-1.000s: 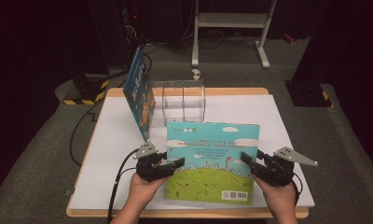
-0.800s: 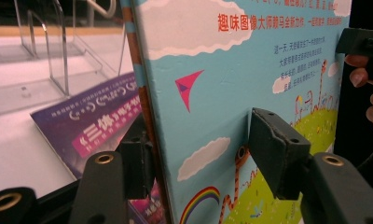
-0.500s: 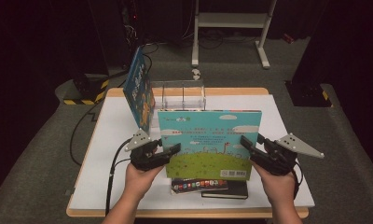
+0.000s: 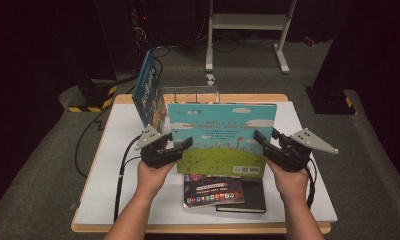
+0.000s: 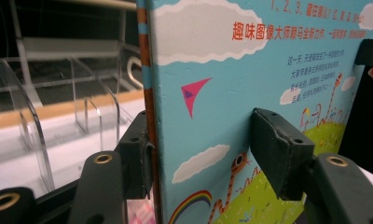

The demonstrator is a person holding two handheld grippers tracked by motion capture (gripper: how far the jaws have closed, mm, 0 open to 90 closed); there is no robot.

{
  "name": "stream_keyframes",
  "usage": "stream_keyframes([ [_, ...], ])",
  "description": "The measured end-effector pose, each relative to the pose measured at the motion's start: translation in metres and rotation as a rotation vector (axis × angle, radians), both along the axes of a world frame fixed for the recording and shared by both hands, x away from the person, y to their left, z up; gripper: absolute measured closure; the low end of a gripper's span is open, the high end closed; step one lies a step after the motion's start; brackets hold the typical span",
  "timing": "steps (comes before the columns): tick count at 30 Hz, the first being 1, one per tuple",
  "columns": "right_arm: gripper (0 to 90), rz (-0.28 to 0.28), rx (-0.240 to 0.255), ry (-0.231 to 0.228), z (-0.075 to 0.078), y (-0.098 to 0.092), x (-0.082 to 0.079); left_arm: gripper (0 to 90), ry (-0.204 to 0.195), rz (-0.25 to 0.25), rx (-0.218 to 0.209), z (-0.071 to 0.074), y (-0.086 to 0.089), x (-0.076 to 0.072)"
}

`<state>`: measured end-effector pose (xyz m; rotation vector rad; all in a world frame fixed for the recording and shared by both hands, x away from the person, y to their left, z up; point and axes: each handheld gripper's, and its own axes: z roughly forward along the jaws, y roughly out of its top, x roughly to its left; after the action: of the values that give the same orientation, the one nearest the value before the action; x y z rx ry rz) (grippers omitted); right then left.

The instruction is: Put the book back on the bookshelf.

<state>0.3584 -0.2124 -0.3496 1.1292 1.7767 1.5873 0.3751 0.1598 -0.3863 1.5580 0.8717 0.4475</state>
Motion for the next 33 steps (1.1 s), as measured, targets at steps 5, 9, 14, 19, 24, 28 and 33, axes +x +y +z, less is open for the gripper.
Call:
stream_keyframes([
  [5, 49.1, -0.007, -0.001, -0.041, 0.004, 0.003, 0.009, 42.5, -0.037, 0.007, 0.008, 0.000, -0.001, 0.009],
  [9, 49.0, -0.011, -0.022, -0.052, -0.003, 0.004, 0.009, 41.3, -0.027, 0.001, 0.014, -0.008, 0.000, 0.011],
  [14, 51.0, 0.018, -0.031, -0.073, -0.017, 0.004, 0.000, 37.7, -0.048, -0.002, 0.037, -0.018, 0.001, 0.003],
  [19, 44.0, 0.081, -0.034, -0.097, -0.019, 0.002, -0.019, 34.5, -0.079, -0.001, 0.069, -0.019, 0.002, -0.010],
  [24, 36.4, 0.139, -0.059, -0.097, -0.021, 0.003, -0.023, 33.3, -0.073, 0.020, 0.067, -0.023, 0.006, -0.017],
  [28, 32.0, 0.159, -0.079, -0.087, -0.015, 0.009, -0.018, 30.9, -0.053, 0.024, 0.049, -0.026, 0.010, -0.016],
  [33, 34.5, 0.201, -0.095, -0.079, -0.005, 0.018, -0.004, 30.4, -0.045, 0.026, 0.043, -0.029, 0.013, -0.015],
])
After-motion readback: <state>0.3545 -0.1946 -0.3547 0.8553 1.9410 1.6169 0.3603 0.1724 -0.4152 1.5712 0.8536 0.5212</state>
